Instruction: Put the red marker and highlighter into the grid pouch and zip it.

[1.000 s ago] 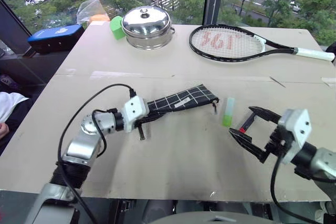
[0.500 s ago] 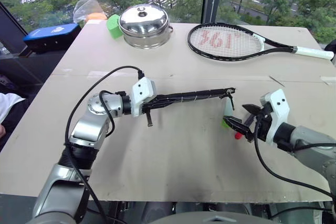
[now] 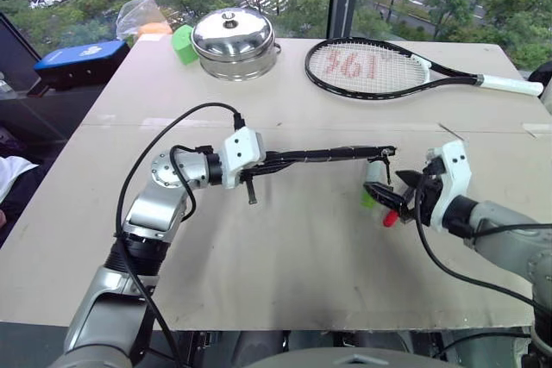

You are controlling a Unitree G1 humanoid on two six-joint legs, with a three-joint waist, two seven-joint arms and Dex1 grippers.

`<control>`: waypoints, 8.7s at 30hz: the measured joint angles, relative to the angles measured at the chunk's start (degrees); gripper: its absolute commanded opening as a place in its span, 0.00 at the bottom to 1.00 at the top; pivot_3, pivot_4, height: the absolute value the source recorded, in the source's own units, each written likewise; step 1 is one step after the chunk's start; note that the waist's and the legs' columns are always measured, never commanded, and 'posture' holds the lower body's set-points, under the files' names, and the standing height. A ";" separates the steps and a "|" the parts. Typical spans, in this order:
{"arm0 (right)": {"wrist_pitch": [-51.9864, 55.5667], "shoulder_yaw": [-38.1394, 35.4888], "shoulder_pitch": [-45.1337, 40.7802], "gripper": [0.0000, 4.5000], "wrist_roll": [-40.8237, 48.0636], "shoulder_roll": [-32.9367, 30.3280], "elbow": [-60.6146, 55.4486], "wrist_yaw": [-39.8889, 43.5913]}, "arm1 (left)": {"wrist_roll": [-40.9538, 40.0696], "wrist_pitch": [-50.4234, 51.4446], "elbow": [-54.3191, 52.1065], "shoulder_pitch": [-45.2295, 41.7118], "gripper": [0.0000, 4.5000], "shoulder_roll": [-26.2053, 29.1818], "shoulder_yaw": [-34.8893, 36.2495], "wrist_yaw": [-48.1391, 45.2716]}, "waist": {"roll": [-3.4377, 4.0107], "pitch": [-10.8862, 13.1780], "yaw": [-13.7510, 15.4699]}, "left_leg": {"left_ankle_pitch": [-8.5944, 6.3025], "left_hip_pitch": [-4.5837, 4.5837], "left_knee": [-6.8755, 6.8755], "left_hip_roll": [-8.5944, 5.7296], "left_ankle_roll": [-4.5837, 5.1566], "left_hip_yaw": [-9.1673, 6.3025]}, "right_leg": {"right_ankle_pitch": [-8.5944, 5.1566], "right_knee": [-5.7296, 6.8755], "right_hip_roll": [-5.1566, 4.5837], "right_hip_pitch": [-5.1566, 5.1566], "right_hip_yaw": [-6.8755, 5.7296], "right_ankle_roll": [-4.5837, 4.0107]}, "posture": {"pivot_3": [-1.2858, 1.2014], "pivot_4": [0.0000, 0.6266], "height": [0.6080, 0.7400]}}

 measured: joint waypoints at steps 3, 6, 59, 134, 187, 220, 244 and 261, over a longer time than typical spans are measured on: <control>-0.12 0.03 -2.52 0.89 0.37 1.55 1.80 -1.89 | 0.00 0.04 -1.03 0.12 0.00 -0.10 -0.29 -0.22 | 0.01 0.00 0.02 | 0.00 0.00 0.00 0.00 0.00 0.00 | 0.00 0.00 0.00 0.00 0.00 0.00 | 0.52 0.24 1.00; -0.05 0.06 -3.90 0.73 2.07 2.16 2.03 -3.07 | 0.00 0.61 -1.10 0.15 0.00 -0.09 -0.36 -0.26 | 0.01 0.00 -0.01 | 0.00 0.00 -0.01 0.00 0.00 0.00 | 0.00 0.00 0.01 0.00 0.00 0.01 | 0.52 0.24 1.00; 1.42 25.87 -28.69 0.00 -3.80 4.02 21.60 15.53 | 8.93 -3.65 -4.16 2.58 0.00 -5.99 -4.15 6.36 | 0.02 0.01 -0.16 | 0.00 -0.01 0.01 0.02 0.01 0.07 | 0.02 0.16 0.02 -0.11 0.05 0.01 | 0.52 0.24 1.00; -12.49 23.07 -20.82 0.99 -58.34 -3.94 3.73 44.75 | 14.04 -3.04 4.50 -0.72 0.00 -6.63 -4.20 13.39 | 0.02 0.04 0.01 | 0.04 -0.07 0.04 0.03 -0.06 0.11 | 0.03 0.22 0.08 -0.20 0.09 0.01 | 0.52 0.24 1.00; -24.66 64.72 -46.11 0.60 -72.04 -13.67 25.86 41.58 | 13.89 -6.05 0.88 0.64 0.00 -7.32 -4.91 11.29 | 0.10 0.09 -1.40 | 0.22 -0.10 -0.02 -0.03 -0.37 0.13 | 0.02 0.18 0.05 -0.26 0.08 0.02 | 0.52 0.24 1.00; 24.43 3.92 8.58 0.63 -67.72 34.57 -15.23 -0.29 | 13.95 -5.72 5.52 -1.05 0.00 -8.15 -4.88 12.01 | -0.05 -0.25 -0.10 | 0.23 -0.04 -0.02 -0.06 -0.40 0.06 | 0.01 0.23 0.10 -0.21 0.13 0.02 | 0.52 0.24 1.00; -9.10 48.21 -30.45 0.05 -61.41 -31.68 -1.34 42.81 | 14.07 -6.10 3.67 -0.46 0.00 -8.87 -6.23 12.06 | 0.02 0.11 -1.63 | 0.03 0.01 -0.08 -0.01 -0.06 0.00 | 0.00 0.05 0.20 -0.28 0.35 0.00 | 0.52 0.24 1.00; -5.26 29.22 -34.21 0.75 -55.35 -14.03 12.21 59.65 | 13.36 -1.58 -0.15 0.36 0.00 -9.95 -6.33 13.19 | 0.00 0.13 0.11 | 0.04 -0.08 0.04 -0.03 -0.07 -0.03 | 0.03 0.16 0.09 -0.21 0.22 0.00 | 0.52 0.24 1.00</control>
